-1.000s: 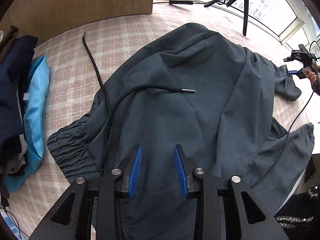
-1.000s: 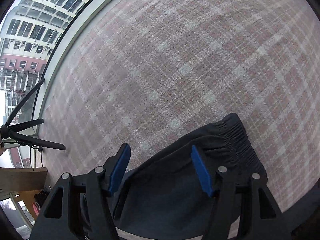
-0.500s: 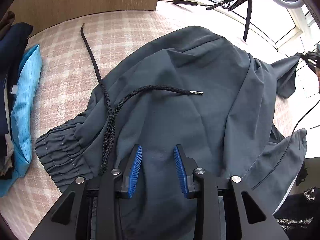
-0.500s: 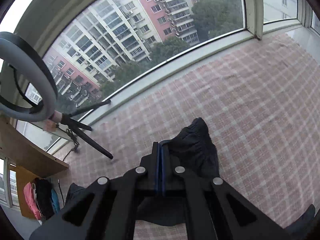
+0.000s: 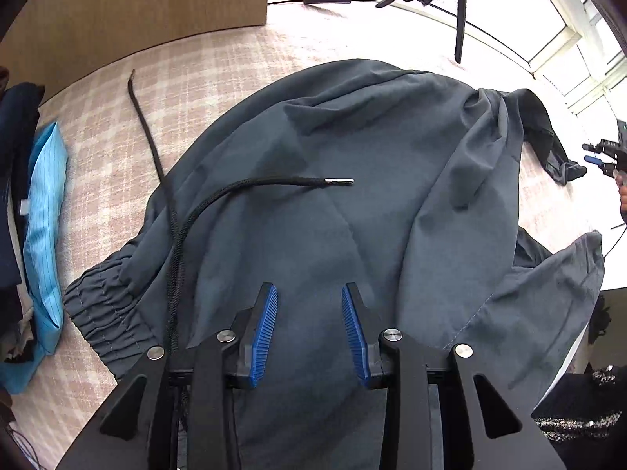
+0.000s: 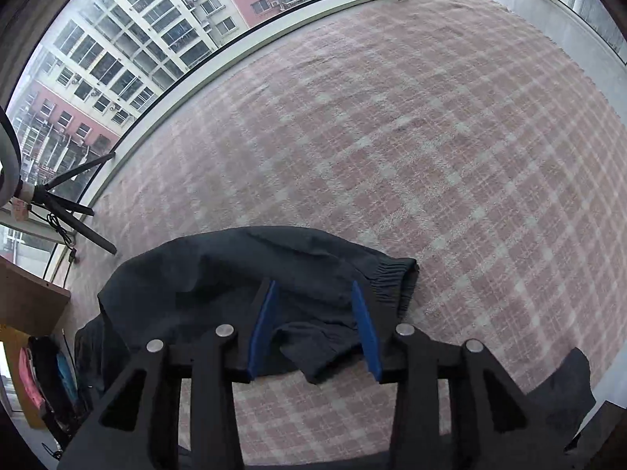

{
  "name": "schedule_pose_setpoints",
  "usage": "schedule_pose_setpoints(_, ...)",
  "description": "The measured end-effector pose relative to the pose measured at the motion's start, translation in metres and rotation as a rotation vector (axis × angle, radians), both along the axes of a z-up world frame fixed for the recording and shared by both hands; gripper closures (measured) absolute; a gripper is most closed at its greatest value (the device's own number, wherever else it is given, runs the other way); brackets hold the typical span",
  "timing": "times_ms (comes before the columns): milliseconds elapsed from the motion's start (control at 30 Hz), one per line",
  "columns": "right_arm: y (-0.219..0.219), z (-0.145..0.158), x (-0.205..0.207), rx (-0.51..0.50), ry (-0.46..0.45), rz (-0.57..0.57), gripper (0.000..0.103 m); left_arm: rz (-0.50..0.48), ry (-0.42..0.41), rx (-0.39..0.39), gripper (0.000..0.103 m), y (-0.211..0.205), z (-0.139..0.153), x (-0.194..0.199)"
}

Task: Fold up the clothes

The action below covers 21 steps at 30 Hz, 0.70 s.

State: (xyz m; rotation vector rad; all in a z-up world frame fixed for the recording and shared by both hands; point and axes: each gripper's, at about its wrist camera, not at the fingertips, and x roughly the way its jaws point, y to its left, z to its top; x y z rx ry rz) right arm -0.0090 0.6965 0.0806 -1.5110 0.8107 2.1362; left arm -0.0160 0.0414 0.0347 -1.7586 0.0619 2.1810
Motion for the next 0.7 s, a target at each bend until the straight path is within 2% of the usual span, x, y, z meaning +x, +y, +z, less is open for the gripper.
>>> schedule_pose_setpoints(67,-0.010,-0.001,-0.014,-0.033,0.013,0.018,0.063,-0.018,0.007,-0.003,0.070,0.007,0.002,0.005)
schedule_pose_setpoints(133,-0.008,-0.007,-0.011,-0.004,-0.015,0.001,0.058,-0.027,0.012,-0.006,0.070,0.012,0.005,0.013)
schedule_pose_setpoints(233,0.009,-0.025,0.015,0.022,-0.059,-0.121,0.056,-0.035,0.023,-0.024,0.068,0.012,0.006,0.028)
schedule_pose_setpoints(300,0.019,-0.035,0.030,0.040,-0.095,-0.152,0.054,-0.019,0.026,-0.029,0.068,0.005,0.006,0.036)
schedule_pose_setpoints(367,0.023,-0.053,0.044,0.015,-0.149,-0.140,0.049,0.008,0.029,-0.028,0.068,-0.005,0.007,0.044)
schedule_pose_setpoints(467,0.016,-0.074,0.049,-0.078,-0.198,-0.092,0.045,0.092,0.054,-0.024,0.068,-0.030,0.015,0.052)
schedule_pose_setpoints(500,0.010,-0.069,0.047,-0.039,-0.176,-0.068,0.044,0.123,0.066,-0.022,0.067,-0.040,0.018,0.052)
schedule_pose_setpoints(600,-0.008,-0.064,0.032,-0.013,-0.173,0.018,0.044,0.166,0.100,-0.075,0.063,-0.063,0.022,0.048)
schedule_pose_setpoints(633,-0.014,-0.063,0.026,0.007,-0.175,0.039,0.049,0.180,0.111,-0.093,0.063,-0.071,0.024,0.047)
schedule_pose_setpoints(700,-0.024,-0.058,0.016,0.052,-0.180,0.086,0.068,0.207,0.132,-0.127,0.058,-0.086,0.027,0.043)
